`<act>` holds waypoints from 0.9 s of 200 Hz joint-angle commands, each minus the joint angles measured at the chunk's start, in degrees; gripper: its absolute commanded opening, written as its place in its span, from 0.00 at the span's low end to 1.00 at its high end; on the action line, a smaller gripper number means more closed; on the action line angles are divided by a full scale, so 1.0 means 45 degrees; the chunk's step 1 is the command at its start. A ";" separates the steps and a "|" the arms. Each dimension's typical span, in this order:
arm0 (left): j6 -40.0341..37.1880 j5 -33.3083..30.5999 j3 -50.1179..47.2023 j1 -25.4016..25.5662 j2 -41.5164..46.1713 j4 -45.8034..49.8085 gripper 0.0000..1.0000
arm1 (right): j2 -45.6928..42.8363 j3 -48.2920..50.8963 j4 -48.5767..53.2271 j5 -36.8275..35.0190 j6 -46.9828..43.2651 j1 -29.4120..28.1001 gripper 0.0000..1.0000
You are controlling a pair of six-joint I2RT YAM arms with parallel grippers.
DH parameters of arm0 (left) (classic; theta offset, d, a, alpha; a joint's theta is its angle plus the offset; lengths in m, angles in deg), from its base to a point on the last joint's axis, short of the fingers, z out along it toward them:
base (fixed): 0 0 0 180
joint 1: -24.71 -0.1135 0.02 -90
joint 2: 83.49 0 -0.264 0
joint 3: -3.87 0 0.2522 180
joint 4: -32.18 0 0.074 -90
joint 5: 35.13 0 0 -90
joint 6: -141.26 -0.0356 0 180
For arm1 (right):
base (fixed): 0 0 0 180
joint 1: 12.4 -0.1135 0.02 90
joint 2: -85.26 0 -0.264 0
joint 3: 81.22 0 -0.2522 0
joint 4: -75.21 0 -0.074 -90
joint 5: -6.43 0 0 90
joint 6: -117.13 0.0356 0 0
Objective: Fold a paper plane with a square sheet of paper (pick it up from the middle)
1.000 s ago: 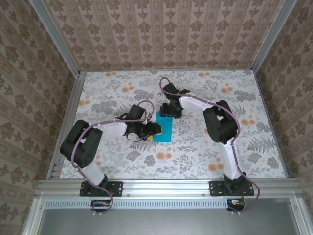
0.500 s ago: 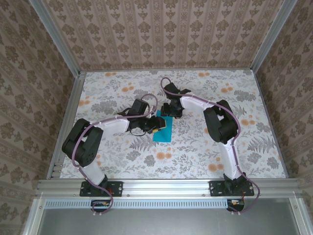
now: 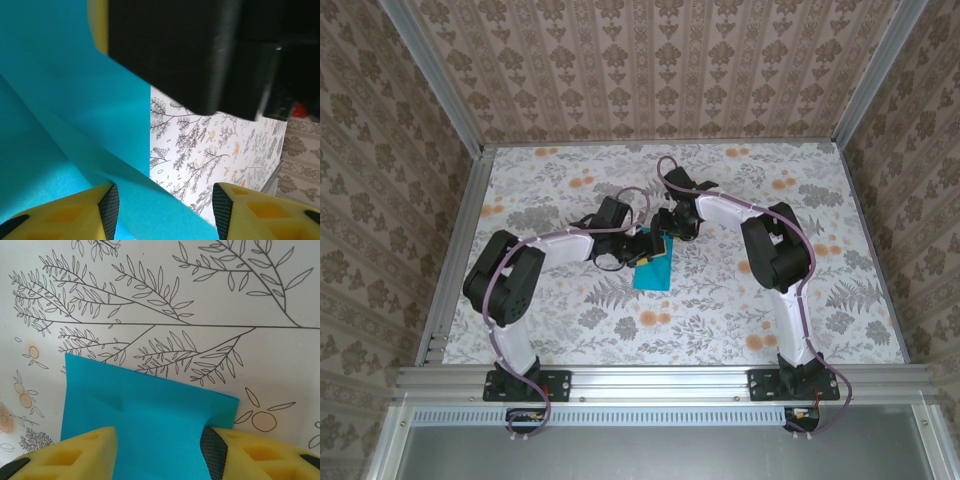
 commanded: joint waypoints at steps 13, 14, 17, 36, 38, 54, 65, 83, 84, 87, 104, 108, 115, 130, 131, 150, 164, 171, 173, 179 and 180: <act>-0.0242 -0.0200 0.0492 0.0094 -0.0360 0.0242 0.55 | 0.0621 0.0831 0.0129 0.0500 0.0284 0.0295 0.53; -0.0243 -0.0212 0.0489 0.0098 -0.0365 0.0248 0.55 | 0.0607 0.0834 0.0111 0.0525 0.0283 0.0302 0.53; -0.0244 -0.0255 0.0489 0.0085 -0.0379 0.0294 0.55 | 0.0581 0.0861 0.0047 0.0618 0.0308 0.0308 0.53; -0.0293 -0.0491 0.0524 0.0054 -0.0476 0.0552 0.53 | 0.0246 0.0980 -0.0471 0.1407 0.0334 0.0527 0.53; -0.0300 -0.0506 0.0525 0.0057 -0.0484 0.0572 0.53 | 0.0209 0.0990 -0.0541 0.1526 0.0338 0.0548 0.53; -0.0314 -0.0698 0.0501 0.0044 -0.0525 0.0735 0.52 | -0.0132 0.1128 -0.0974 0.2367 0.0335 0.0712 0.53; -0.0322 -0.0787 0.0490 0.0024 -0.0544 0.0800 0.51 | -0.0386 0.1235 -0.1291 0.2982 0.0286 0.0803 0.53; -0.0322 -0.0908 0.0521 0.0023 -0.0608 0.0917 0.50 | -0.0864 0.1564 -0.1792 0.3723 0.0195 0.0940 0.53; -0.0322 -0.0909 0.0514 0.0024 -0.0606 0.0917 0.50 | -0.0897 0.1591 -0.1826 0.3748 0.0189 0.0947 0.53; -0.0322 -0.0940 0.0492 0.0025 -0.0604 0.0927 0.50 | -0.0979 0.1671 -0.1902 0.3801 0.0184 0.0969 0.53; -0.0303 -0.0987 0.0470 0.0006 -0.0628 0.0953 0.49 | -0.1693 0.2338 -0.2346 0.4081 0.0127 0.1102 0.52; -0.0295 -0.0997 0.0468 0.0005 -0.0624 0.0956 0.49 | -0.1866 0.2553 -0.2471 0.4147 0.0126 0.1129 0.52; -0.0283 -0.1016 0.0448 -0.0004 -0.0623 0.0956 0.49 | -0.2224 0.2945 -0.2684 0.4216 0.0077 0.1189 0.52; -0.0283 -0.1045 0.0448 0.0005 -0.0623 0.0960 0.49 | -0.2984 0.3836 -0.2922 0.4400 -0.0176 0.1313 0.50; -0.0283 -0.1045 0.0438 0.0005 -0.0623 0.0958 0.49 | -0.3031 0.3899 -0.2948 0.4419 -0.0192 0.1318 0.50; -0.0264 -0.1055 0.0438 0.0005 -0.0643 0.0949 0.48 | -0.4016 0.4947 -0.3050 0.4692 -0.0692 0.1376 0.48; -0.0263 -0.1066 0.0438 0.0005 -0.0662 0.0957 0.48 | -0.4602 0.5606 -0.3012 0.4832 -0.0902 0.1359 0.47; -0.0249 -0.1073 0.0429 0.0005 -0.0696 0.0937 0.48 | -0.4834 0.5890 -0.3057 0.4955 -0.0929 0.1363 0.46; -0.0250 -0.1067 0.0428 0.0005 -0.0700 0.0937 0.48 | -0.4899 0.5958 -0.3058 0.5001 -0.0930 0.1363 0.46; -0.0244 -0.1048 0.0452 0.0005 -0.0719 0.0910 0.48 | -0.5035 0.6151 -0.3140 0.5171 -0.0932 0.1343 0.46; -0.0244 -0.1047 0.0450 0.0005 -0.0720 0.0904 0.48 | -0.5053 0.6189 -0.3154 0.5195 -0.0931 0.1343 0.46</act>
